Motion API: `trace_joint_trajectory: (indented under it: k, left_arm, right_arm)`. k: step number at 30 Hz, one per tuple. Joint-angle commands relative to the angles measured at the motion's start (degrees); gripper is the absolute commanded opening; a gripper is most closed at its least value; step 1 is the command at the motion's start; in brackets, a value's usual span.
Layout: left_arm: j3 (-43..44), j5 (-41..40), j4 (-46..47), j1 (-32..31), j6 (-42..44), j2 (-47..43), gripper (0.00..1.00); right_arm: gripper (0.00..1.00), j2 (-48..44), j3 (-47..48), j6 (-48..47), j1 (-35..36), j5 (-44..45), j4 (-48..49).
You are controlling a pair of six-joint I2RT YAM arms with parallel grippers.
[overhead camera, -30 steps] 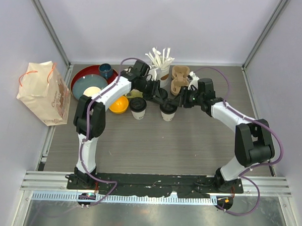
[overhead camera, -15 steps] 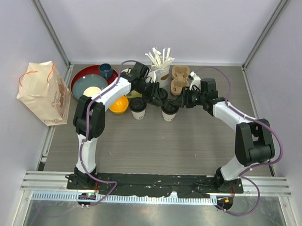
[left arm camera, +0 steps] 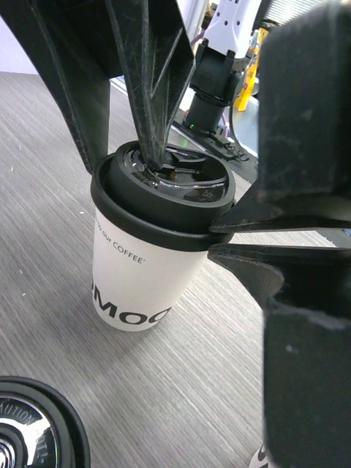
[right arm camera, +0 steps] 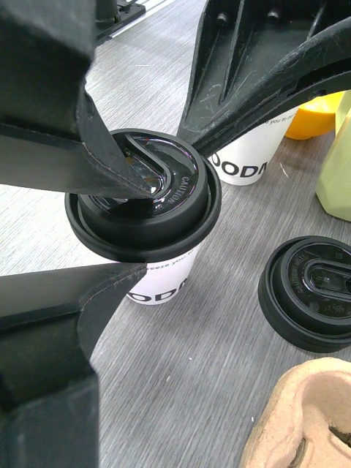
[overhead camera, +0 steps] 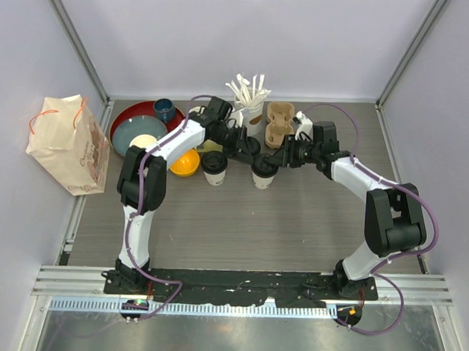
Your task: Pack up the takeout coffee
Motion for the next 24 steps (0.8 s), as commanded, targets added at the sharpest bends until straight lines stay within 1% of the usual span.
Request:
trace_joint_trajectory:
  k: [1, 2, 3, 7, 13, 17, 20, 24]
  left_arm:
    - [-0.41, -1.14, 2.85, -0.49, -0.13, 1.91, 0.05]
    - [-0.94, -1.48, 3.02, -0.49, -0.13, 1.91, 0.01]
    - [-2.08, -1.66, 3.11, -0.49, 0.13, 1.99, 0.0]
    - [-4.46, -3.59, 2.59, -0.4, 1.63, 2.87, 0.0]
    - [-4.37, -5.88, -0.39, -0.4, 5.22, 5.24, 0.0]
    - [-4.55, -6.41, -1.98, -0.4, 7.25, 6.47, 0.0]
    - [-6.38, -7.11, -2.51, -0.4, 8.92, 6.92, 0.0]
    - [-7.19, -6.59, -1.98, -0.13, 9.01, 7.09, 0.0]
  right_arm:
    - [0.43, 2.08, -0.27, -0.94, 0.32, 1.94, -2.33]
    - [0.43, 1.91, -0.62, -0.85, 0.41, 2.03, -1.98]
    - [0.43, 1.73, -1.32, -0.5, 0.41, 2.29, -1.72]
    - [0.42, 1.21, -3.26, 0.47, 0.32, 2.2, 0.39]
    - [0.42, 1.03, -4.67, 0.74, 0.41, 2.9, 0.66]
    - [0.41, -0.02, -5.37, 1.09, 0.32, 3.87, 0.66]
    - [0.41, -1.08, -6.08, 1.35, 0.41, 4.31, 1.01]
    - [0.41, -1.52, -6.95, 1.7, 0.41, 4.4, 1.19]
